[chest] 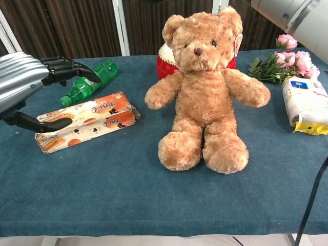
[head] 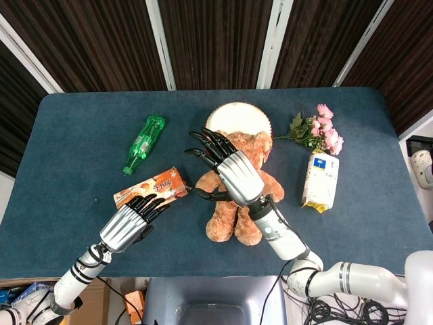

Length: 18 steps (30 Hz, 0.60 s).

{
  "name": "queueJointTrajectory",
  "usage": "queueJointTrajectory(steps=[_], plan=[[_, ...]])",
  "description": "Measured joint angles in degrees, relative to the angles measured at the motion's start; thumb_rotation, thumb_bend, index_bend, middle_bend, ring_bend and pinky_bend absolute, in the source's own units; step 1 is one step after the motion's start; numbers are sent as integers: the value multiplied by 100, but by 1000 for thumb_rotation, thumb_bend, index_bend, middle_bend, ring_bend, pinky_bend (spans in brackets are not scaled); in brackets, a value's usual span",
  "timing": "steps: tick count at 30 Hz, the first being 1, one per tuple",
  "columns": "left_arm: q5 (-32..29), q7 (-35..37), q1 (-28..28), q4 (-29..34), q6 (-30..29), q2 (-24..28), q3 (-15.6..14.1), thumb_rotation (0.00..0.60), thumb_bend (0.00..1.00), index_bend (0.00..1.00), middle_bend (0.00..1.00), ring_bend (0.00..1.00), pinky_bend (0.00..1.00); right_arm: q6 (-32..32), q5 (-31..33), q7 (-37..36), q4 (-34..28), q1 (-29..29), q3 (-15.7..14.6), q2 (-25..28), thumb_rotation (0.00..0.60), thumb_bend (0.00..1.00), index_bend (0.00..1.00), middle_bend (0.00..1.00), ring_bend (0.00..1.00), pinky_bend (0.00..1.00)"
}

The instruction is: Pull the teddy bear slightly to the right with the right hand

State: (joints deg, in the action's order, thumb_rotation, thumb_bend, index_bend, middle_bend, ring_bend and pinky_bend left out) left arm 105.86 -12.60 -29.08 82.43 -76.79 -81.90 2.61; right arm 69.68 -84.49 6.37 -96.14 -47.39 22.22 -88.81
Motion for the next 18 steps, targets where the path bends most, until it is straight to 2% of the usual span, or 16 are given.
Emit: queueJointTrajectory(steps=[18], plan=[[-71, 32, -66, -73, -26, -33, -148, 600, 301, 261, 255, 221, 381, 150, -1, -238, -74, 116, -163, 250, 600, 88, 271, 83, 28, 151]])
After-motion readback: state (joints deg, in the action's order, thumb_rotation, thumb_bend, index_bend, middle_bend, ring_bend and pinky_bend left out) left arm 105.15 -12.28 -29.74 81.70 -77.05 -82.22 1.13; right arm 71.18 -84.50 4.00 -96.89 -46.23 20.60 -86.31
